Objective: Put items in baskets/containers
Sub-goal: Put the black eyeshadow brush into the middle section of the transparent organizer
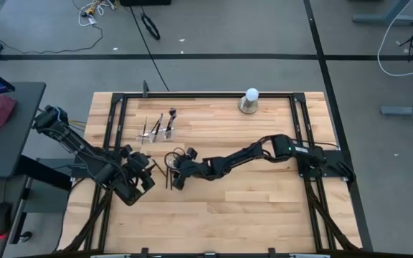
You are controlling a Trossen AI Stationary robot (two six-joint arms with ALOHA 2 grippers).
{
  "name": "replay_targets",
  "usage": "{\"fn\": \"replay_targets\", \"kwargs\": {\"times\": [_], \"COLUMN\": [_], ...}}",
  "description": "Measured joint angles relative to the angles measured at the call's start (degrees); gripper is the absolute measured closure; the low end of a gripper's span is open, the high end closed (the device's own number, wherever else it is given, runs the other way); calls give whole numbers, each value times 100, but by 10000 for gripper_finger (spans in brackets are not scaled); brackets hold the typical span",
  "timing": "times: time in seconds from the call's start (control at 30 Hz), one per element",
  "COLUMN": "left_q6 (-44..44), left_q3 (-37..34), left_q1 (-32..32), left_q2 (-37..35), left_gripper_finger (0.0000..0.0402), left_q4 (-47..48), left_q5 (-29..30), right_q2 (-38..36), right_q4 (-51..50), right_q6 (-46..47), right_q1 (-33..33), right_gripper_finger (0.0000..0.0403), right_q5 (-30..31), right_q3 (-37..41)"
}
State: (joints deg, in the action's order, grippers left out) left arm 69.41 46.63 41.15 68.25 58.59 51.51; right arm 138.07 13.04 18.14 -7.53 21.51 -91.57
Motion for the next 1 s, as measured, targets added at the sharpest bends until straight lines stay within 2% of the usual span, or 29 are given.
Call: {"fn": "replay_targets", "kwargs": {"times": [0.13,0.3,0.67,0.87,1.0], "left_q6": [0,35,41,40,33], "left_q3": [0,0,0,0,0], "left_q1": [-2,-7,-9,-4,-4], "left_q2": [0,2,4,4,4], "left_gripper_finger": [220,220,220,220,220], "left_q4": [-2,-41,-239,-326,-350], "left_q5": [39,101,100,101,126], "right_q2": [103,154,-807,-1065,-1205], "right_q4": [-48,-603,-2909,-3133,-2641], "right_q6": [126,67,107,961,1915], "right_q1": [30,59,-150,-407,-483], "right_gripper_finger": [183,183,183,183,183], "right_q5": [-149,-99,529,1147,1399], "right_q3": [-40,-296,-261,472,1271]}}
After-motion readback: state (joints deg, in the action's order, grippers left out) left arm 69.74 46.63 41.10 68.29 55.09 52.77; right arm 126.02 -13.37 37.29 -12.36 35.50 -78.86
